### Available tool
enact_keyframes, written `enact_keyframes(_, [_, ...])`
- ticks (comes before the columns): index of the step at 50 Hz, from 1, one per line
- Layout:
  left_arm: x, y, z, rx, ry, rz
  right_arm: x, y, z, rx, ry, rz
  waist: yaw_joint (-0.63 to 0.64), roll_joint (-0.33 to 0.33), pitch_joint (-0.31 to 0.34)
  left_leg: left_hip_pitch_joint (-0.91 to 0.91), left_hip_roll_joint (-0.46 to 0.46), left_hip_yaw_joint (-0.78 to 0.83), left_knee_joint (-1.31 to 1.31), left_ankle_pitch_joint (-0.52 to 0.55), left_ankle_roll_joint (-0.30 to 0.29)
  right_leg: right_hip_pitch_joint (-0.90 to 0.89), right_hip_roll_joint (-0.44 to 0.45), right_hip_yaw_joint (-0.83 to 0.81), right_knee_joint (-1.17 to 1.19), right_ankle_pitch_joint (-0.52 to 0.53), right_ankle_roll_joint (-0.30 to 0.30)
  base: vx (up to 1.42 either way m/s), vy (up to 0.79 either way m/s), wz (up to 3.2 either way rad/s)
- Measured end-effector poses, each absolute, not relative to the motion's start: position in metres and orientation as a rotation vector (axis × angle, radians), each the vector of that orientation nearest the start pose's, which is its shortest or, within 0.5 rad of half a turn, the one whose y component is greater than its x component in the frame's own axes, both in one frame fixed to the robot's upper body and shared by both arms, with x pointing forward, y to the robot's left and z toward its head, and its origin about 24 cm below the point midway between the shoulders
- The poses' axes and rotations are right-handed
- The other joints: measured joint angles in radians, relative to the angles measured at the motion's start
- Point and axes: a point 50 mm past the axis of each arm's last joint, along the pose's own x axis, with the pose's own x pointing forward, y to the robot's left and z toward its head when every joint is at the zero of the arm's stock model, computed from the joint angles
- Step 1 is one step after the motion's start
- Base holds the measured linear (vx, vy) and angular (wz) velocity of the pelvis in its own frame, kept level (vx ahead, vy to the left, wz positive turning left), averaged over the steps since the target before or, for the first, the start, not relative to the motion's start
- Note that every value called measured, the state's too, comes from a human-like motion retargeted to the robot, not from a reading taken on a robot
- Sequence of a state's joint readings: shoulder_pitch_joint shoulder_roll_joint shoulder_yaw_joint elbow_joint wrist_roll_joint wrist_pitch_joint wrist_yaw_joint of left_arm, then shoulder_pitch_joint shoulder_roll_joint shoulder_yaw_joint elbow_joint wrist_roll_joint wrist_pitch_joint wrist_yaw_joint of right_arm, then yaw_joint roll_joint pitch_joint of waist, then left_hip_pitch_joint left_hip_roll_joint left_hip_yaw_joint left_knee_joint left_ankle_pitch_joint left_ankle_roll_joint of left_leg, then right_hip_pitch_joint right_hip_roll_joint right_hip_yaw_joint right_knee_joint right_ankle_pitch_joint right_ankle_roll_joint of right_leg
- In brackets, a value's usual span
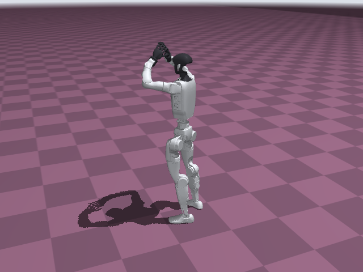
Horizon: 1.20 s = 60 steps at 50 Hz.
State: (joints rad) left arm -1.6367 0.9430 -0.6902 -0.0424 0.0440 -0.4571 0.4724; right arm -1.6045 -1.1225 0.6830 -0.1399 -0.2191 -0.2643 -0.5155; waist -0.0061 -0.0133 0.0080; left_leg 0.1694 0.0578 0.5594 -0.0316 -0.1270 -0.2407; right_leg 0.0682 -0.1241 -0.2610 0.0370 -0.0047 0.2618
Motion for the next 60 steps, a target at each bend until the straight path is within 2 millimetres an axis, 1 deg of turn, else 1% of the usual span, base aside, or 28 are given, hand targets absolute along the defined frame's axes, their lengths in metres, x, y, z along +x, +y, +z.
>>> enact_keyframes(13, [0.1944,0.0691,0.4464,0.833,-1.966,-0.204,0.1948,-0.0961,0.4476,-1.139,-1.915,-0.084,-0.005,-0.002,-0.003,0.004,0.006,0.015,-0.002,0.001,0.001,-0.001,0.01,0.012,-0.008,-0.001,0.0,0.0,0.0,0.0])
enact_keyframes(23, [0.1965,0.0695,0.4471,0.878,-1.971,-0.171,0.1947,-0.0987,0.4514,-1.246,-1.923,-0.155,-0.012,-0.003,-0.007,0.002,0.011,0.016,-0.001,0.001,0.001,-0.002,0.016,0.01,-0.009,-0.003,0.0,0.0,0.0,0.0])
enact_keyframes(31, [0.1962,0.0694,0.4472,0.864,-1.974,-0.175,0.1936,-0.0979,0.4513,-1.238,-1.935,-0.142,-0.011,-0.003,-0.01,0.006,0.014,0.016,-0.003,0.002,0.001,0.001,0.018,0.01,-0.01,-0.005,0.0,0.0,0.0,0.0])
enact_keyframes(38, [0.1962,0.0697,0.4473,0.867,-1.973,-0.169,0.1932,-0.0974,0.4531,-1.267,-1.932,-0.166,-0.011,-0.003,-0.014,0.003,0.014,0.013,-0.004,0.003,0.0,0.001,0.019,0.006,-0.011,-0.007,0.0,0.0,0.0,0.0])
enact_keyframes(41, [0.1965,0.0696,0.4467,0.865,-1.972,-0.173,0.1935,-0.0976,0.4526,-1.264,-1.932,-0.161,-0.011,-0.002,-0.016,0.004,0.014,0.012,-0.004,0.003,0.0,0.002,0.019,0.004,-0.012,-0.007,0.0,0.0,0.0,0.0])
enact_keyframes(50, [0.1966,0.0692,0.4463,0.857,-1.965,-0.187,0.1916,-0.0968,0.4513,-1.173,-1.938,-0.109,-0.01,-0.002,-0.017,0.005,0.015,0.01,-0.004,0.004,-0.001,0.004,0.019,0.001,-0.011,-0.008,0.0,0.0,0.0,0.0])
enact_keyframes(60, [0.196,0.0686,0.4465,0.864,-1.969,-0.187,0.1922,-0.0973,0.4504,-1.183,-1.932,-0.109,-0.008,-0.003,-0.021,0.005,0.017,0.011,-0.004,0.003,0.0,0.004,0.021,0.002,-0.012,-0.01,0.0,0.0,0.0,0.0])
